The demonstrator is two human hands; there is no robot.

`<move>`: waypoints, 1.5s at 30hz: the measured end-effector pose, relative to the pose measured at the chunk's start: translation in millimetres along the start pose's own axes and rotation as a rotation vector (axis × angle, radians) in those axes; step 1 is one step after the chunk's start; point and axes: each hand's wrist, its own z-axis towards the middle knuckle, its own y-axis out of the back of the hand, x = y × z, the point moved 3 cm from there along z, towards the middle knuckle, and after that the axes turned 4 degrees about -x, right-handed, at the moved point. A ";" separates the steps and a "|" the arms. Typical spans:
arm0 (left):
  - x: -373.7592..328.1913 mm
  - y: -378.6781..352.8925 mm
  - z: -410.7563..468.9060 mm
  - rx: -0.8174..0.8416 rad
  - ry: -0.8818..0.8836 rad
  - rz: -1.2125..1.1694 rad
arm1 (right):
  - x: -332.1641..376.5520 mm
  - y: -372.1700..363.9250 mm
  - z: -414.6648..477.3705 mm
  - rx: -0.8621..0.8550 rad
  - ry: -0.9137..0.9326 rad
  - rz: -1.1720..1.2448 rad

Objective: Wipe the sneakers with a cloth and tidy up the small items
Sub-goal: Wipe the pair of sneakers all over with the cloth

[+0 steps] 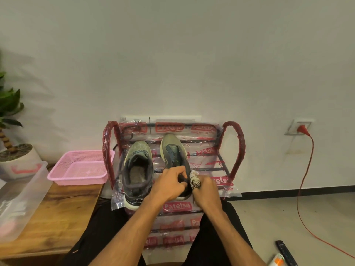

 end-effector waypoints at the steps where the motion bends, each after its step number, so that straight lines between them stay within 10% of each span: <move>1: -3.6 2.2 -2.7 0.000 -0.004 0.037 | -2.2 3.6 2.8 0.012 -0.023 -0.051; 15: -37.5 -10.9 -14.2 -0.046 -0.043 0.524 | 35.0 25.1 37.6 -0.127 0.230 0.103; 25: -34.7 -12.7 -7.6 -0.122 -0.034 0.473 | 24.8 35.6 41.3 0.098 0.213 -0.057; 32: -27.2 -14.2 13.1 0.005 -0.124 0.562 | 5.2 57.1 51.9 -0.195 0.011 -0.004; 38: -23.0 -21.9 10.4 -0.018 -0.181 0.502 | 36.8 34.1 65.9 0.056 0.399 -0.059; 45: -28.7 3.9 7.7 -0.170 -0.158 0.146 | 20.6 36.2 86.7 -0.085 0.130 -0.282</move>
